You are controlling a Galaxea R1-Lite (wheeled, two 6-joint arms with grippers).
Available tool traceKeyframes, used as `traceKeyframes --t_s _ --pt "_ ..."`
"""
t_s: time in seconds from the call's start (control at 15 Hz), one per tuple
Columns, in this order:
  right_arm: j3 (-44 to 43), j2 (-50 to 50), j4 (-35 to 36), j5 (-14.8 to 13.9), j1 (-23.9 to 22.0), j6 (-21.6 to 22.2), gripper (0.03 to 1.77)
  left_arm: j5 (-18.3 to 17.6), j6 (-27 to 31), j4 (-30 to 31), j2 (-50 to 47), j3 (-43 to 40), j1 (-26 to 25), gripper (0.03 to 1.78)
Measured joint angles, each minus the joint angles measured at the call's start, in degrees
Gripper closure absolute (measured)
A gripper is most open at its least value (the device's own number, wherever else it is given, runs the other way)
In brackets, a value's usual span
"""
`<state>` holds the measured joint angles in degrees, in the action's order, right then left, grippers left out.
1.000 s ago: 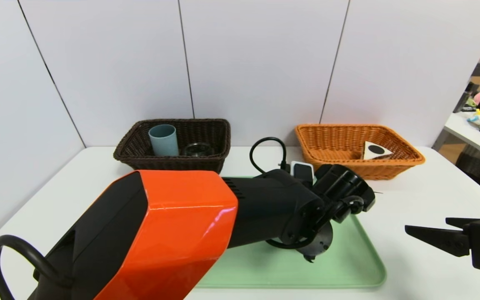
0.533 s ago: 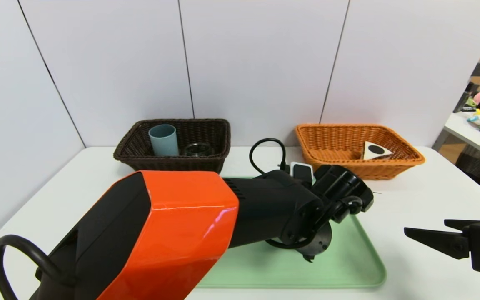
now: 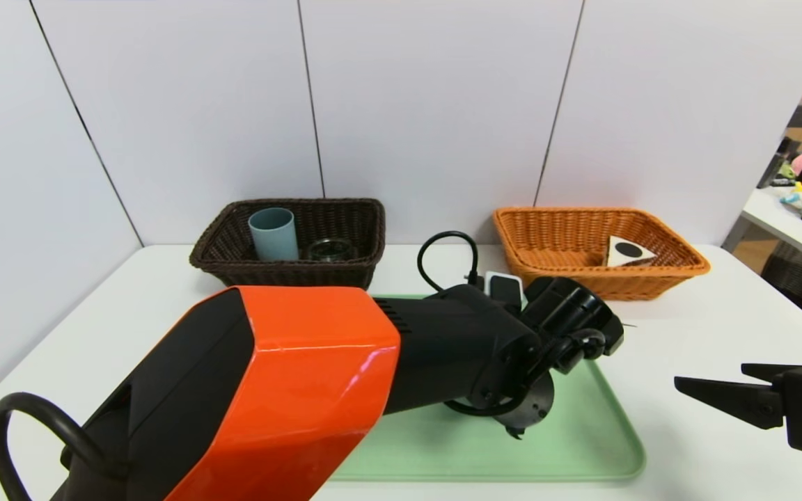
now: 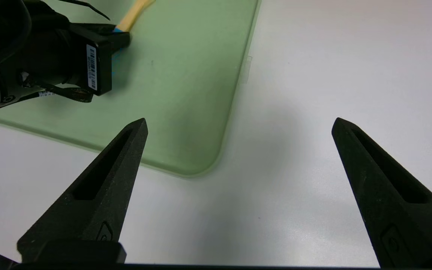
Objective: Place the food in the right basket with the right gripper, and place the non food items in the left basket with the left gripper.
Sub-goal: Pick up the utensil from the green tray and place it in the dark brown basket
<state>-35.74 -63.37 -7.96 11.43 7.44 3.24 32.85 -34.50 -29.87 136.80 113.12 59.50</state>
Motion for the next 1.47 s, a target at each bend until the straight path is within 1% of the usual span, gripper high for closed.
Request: traceKeyframes --t_s 0.27,0.4,0.67,0.8,1.0,1.13,1.33,1.47 --pt "0.1 0.0 0.0 -0.1 0.0 0.0 0.10 0.1 -0.1 -0.5 -0.6 -0.1 0.0 1.67" --pt "0.2 0.1 0.0 0.0 0.0 0.0 0.10 0.3 -0.2 -1.9 -2.0 -0.4 0.0 1.67" --pt "-0.1 0.1 0.1 0.0 0.0 0.1 0.10 0.6 0.3 -6.1 -8.8 -0.6 -1.4 1.67" --pt "-0.4 0.1 0.1 0.0 0.0 0.1 0.10 0.7 2.6 -7.5 -13.6 -0.6 -3.2 1.67" --pt "-0.3 0.1 0.1 0.1 0.0 0.0 0.10 0.1 10.8 -8.3 -20.2 -0.6 -10.0 1.67" --pt "-0.2 0.1 0.1 1.2 0.0 0.0 0.10 -2.1 15.1 -8.4 -22.9 -0.8 -15.5 1.67" --pt "-0.3 0.2 0.1 1.9 0.0 -0.1 0.10 -9.0 18.5 -8.4 -25.3 -0.9 -22.5 1.67" --pt "-0.5 0.2 0.1 2.0 0.0 -0.1 0.10 -12.2 23.3 -7.7 -26.1 -0.9 -26.4 1.67"
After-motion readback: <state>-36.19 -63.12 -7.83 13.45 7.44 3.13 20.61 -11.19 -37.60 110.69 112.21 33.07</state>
